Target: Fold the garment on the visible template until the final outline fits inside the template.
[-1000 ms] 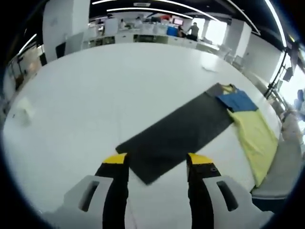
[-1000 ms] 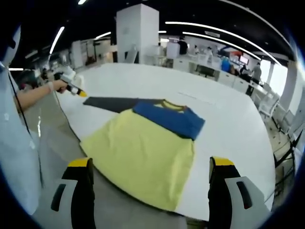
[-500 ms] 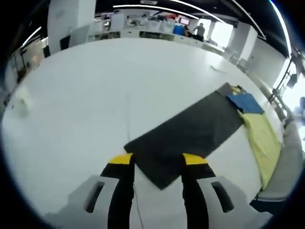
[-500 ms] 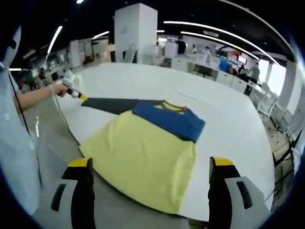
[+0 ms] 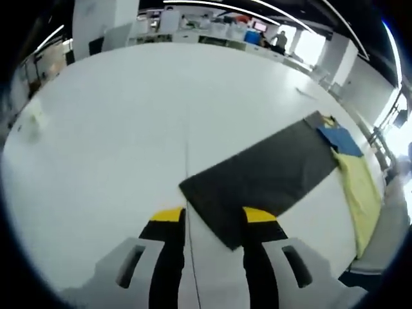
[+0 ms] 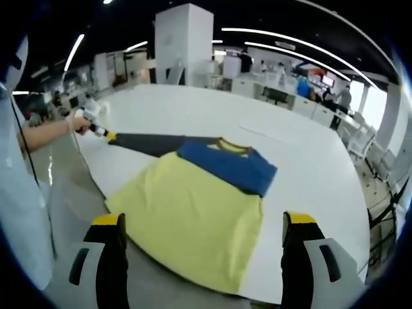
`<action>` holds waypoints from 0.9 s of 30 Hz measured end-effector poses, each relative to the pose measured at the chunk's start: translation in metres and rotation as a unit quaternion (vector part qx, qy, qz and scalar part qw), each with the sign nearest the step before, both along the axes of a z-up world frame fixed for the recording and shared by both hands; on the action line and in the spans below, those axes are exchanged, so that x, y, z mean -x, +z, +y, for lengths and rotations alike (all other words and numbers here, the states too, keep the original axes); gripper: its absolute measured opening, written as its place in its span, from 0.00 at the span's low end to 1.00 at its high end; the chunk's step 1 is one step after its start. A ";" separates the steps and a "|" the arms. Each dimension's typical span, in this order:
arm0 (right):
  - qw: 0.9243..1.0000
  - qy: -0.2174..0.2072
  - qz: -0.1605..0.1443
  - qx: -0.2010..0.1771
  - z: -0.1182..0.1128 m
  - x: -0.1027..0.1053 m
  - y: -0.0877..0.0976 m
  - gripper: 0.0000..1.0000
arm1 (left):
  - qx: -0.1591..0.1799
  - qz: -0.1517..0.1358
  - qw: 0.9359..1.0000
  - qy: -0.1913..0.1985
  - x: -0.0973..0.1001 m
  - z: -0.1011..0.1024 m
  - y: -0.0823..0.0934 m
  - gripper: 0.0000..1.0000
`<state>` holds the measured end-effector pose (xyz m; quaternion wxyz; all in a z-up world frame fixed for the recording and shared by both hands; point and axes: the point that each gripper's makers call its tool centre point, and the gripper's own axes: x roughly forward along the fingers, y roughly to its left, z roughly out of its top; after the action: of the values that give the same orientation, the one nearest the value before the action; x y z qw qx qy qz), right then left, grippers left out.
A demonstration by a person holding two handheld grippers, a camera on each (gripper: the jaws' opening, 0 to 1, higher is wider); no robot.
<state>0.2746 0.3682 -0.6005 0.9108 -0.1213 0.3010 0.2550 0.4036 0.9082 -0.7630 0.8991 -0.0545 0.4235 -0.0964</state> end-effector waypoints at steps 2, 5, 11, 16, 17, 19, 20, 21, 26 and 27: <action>1.000 0.000 0.000 0.000 0.000 -0.002 0.000 1.00 | 0.002 -0.004 1.000 0.010 -0.002 0.002 0.000 0.28; 1.000 0.003 0.003 0.000 0.001 -0.002 -0.001 1.00 | 0.005 -0.003 1.000 0.014 -0.002 0.002 0.000 0.26; 1.000 0.003 0.003 -0.002 0.001 -0.002 -0.001 1.00 | -0.002 -0.002 1.000 -0.001 0.002 -0.004 0.002 0.22; 1.000 0.004 0.001 -0.001 0.000 -0.002 0.000 1.00 | -0.046 0.004 0.999 -0.026 0.003 -0.002 0.002 0.19; 1.000 0.003 0.001 -0.002 0.000 -0.002 0.000 1.00 | -0.062 0.006 0.998 -0.031 0.003 -0.001 0.002 0.18; 1.000 0.004 0.001 -0.004 0.001 -0.001 0.000 1.00 | -0.065 0.009 0.997 -0.032 0.002 -0.004 0.002 0.18; 1.000 0.005 0.001 -0.004 0.002 -0.001 0.000 1.00 | -0.068 0.011 0.997 -0.033 0.001 -0.002 0.002 0.18; 1.000 0.005 0.001 -0.004 0.002 0.000 0.000 1.00 | -0.071 0.012 0.997 -0.035 0.001 -0.002 0.002 0.18; 1.000 0.001 -0.003 -0.005 -0.002 0.002 0.001 1.00 | -0.070 0.012 0.997 -0.038 0.000 -0.002 0.001 0.16; 1.000 -0.001 -0.002 -0.005 -0.003 0.003 0.000 1.00 | -0.070 0.011 0.997 -0.039 0.000 -0.003 0.001 0.15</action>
<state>0.2714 0.3656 -0.6004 0.9123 -0.1171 0.2978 0.2556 0.4039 0.9055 -0.7624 0.8916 0.0237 0.4409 -0.1008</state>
